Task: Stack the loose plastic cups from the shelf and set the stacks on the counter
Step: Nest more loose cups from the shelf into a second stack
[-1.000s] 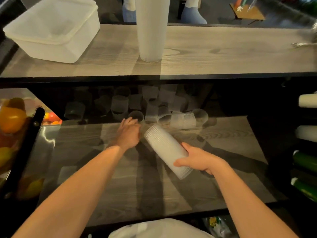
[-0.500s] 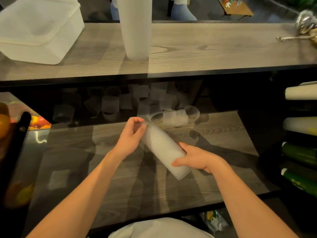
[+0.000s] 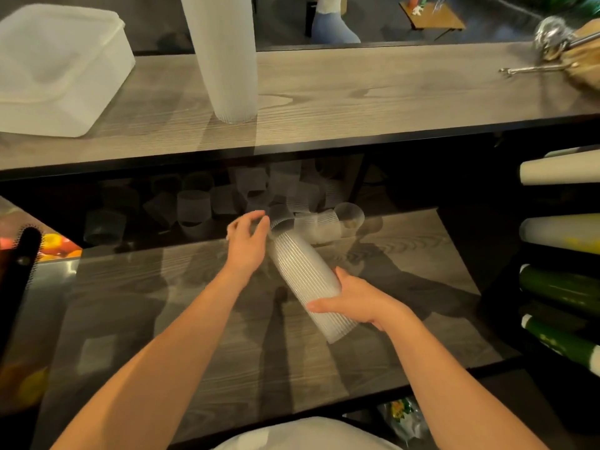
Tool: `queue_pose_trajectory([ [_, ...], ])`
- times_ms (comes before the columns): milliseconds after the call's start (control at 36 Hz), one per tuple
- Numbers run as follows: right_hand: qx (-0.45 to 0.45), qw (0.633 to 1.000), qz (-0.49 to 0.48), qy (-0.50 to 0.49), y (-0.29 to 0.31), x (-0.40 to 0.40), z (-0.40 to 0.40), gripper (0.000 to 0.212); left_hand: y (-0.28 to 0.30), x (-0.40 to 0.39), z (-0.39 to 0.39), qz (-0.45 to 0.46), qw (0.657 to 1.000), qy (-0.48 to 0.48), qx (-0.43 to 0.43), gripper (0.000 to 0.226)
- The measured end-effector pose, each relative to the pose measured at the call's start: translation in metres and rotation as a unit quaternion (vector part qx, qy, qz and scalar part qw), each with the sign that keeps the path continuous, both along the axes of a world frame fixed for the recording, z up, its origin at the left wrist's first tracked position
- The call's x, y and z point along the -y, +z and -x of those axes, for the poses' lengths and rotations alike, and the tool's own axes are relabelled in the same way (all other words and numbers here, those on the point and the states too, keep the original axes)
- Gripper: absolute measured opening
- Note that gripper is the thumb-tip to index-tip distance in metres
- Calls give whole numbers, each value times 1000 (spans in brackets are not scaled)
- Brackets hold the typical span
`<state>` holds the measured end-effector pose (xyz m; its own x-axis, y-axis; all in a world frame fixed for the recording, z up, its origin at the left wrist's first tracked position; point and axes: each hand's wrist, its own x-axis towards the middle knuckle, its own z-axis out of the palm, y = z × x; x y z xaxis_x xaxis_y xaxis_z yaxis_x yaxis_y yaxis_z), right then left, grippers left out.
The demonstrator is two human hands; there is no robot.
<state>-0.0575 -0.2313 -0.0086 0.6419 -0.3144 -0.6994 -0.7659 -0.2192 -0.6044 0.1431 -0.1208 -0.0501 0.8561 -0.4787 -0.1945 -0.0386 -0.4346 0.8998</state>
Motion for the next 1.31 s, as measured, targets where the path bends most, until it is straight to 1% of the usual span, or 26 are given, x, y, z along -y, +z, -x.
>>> queue_pose_trajectory([
  [56, 8, 1000, -2, -3, 1, 3, 1, 88, -8, 11, -17, -77, 996, 9, -35, 36],
  [111, 16, 1000, -4, -5, 1, 5, 4, 85, -13, 20, -31, -147, 988, -9, -53, 54],
  [167, 22, 1000, -6, -11, 0, 8, 8, 83, -18, 26, -40, -173, 982, -25, -69, 73],
  [194, 24, 1000, -9, -16, -1, 9, 9, 83, -20, 27, -42, -171, 982, -24, -75, 79],
  [222, 25, 999, -11, -20, -2, 10, 11, 84, -20, 28, -42, -160, 984, -15, -81, 78],
  [306, 23, 999, -8, -30, -5, 11, 14, 90, -24, 27, -37, -91, 989, 55, -104, 49],
  [333, 21, 999, -7, -31, -6, 11, 15, 93, -25, 25, -34, -65, 988, 79, -115, 44],
  [389, 16, 999, -6, -33, -9, 12, 16, 99, -25, 17, -30, -21, 979, 121, -163, 41],
  [444, 13, 999, -8, -33, -10, 11, 15, 99, -25, 5, -26, 32, 962, 140, -230, 50],
  [500, 11, 999, -10, -30, -10, 10, 14, 97, -27, -6, -27, 65, 955, 142, -252, 68],
  [528, 10, 999, -9, -29, -10, 9, 13, 96, -25, -11, -27, 86, 953, 142, -254, 69],
  [556, 7, 1000, -7, -28, -9, 9, 12, 96, -20, -15, -26, 108, 948, 144, -264, 61],
  [611, 4, 1000, -2, -26, -9, 8, 11, 94, -6, -20, -20, 167, 921, 114, -332, 30],
  [639, 4, 1000, 0, -26, -9, 9, 11, 94, -2, -23, -17, 185, 907, 78, -370, 26],
  [694, 6, 1000, 4, -23, -8, 9, 11, 91, 3, -29, -12, 175, 903, 29, -392, 30],
  [750, 8, 1000, 2, -20, -7, 10, 12, 88, 4, -32, -10, 139, 915, -3, -378, 27],
  [833, 5, 1000, -1, -6, -6, 15, 16, 89, 5, -35, -6, 58, 947, -53, -313, 31],
  [917, -4, 1000, -5, 10, -2, 21, 26, 91, 4, -37, -2, 1, 964, -97, -247, 24],
  [972, -10, 1000, -2, 21, 2, 26, 35, 92, 10, -37, 4, -33, 972, -133, -190, 24],
  [1028, -10, 999, 2, 32, 4, 30, 43, 99, 11, -37, 4, -58, 980, -160, -103, 34],
  [1056, -12, 999, 5, 38, 3, 32, 47, 102, 11, -38, 3, -83, 978, -188, -34, 37],
  [1111, -19, 998, 13, 52, 2, 35, 52, 103, 11, -37, 2, -127, 960, -241, 72, 31],
  [1194, -26, 997, 12, 75, -1, 35, 56, 100, 15, -34, 11, -160, 947, -262, 96, 23],
  [1222, -24, 996, 9, 87, 0, 34, 56, 95, 18, -33, 17, -170, 945, -264, 96, 22],
  [1278, -27, 993, 0, 116, 5, 30, 56, 81, 18, -30, 30, -186, 936, -280, 102, 25],
  [1306, -25, 991, -2, 128, 4, 29, 56, 84, 18, -30, 38, -200, 927, -297, 115, 28],
])
